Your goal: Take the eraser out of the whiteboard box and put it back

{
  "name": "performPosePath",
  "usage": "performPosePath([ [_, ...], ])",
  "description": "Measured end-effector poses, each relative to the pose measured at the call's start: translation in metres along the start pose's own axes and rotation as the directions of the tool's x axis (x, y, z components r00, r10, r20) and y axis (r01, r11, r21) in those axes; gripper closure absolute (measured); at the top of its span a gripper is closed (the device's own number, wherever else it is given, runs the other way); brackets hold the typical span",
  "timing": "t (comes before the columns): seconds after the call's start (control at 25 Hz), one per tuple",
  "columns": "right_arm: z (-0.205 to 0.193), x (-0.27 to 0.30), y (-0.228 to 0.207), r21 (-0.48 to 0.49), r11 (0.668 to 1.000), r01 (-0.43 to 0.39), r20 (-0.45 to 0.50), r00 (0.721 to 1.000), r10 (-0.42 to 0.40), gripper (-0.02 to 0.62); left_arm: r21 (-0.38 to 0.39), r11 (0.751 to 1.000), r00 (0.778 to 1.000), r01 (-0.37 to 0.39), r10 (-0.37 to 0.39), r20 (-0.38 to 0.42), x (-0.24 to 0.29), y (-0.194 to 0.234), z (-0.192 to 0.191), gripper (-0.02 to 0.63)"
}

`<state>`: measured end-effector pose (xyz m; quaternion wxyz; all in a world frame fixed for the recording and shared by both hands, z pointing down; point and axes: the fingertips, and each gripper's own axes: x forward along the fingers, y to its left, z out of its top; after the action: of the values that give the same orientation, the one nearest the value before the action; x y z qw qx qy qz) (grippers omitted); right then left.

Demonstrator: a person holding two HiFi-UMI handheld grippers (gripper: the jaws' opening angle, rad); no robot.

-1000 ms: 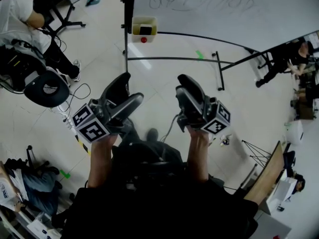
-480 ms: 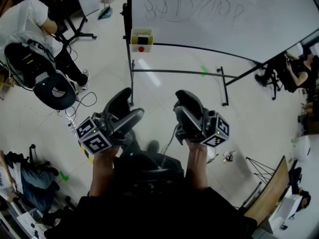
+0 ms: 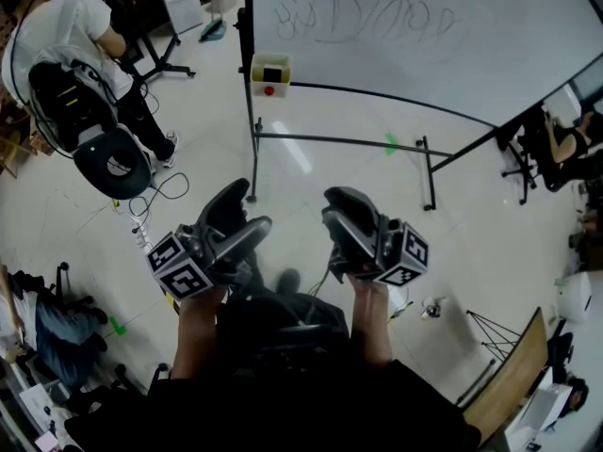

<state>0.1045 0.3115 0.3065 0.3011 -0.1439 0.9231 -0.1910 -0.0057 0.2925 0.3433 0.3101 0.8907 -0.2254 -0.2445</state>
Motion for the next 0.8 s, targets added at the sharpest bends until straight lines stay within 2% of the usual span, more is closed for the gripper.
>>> performPosePath([
  [0.28, 0.004, -0.015, 0.017, -0.024, 0.999, -0.026, -0.017, 1.000, 0.025, 0.496, 0.009, 1.000, 1.000, -0.001, 0.001, 0.001, 0.002, -0.014, -0.013, 0.179],
  [0.8, 0.007, -0.022, 0.025, -0.028, 0.999, -0.046, 0.000, 0.999, 0.046, 0.502, 0.027, 1.000, 1.000, 0.003, -0.003, -0.013, 0.006, -0.023, -0.020, 0.179],
])
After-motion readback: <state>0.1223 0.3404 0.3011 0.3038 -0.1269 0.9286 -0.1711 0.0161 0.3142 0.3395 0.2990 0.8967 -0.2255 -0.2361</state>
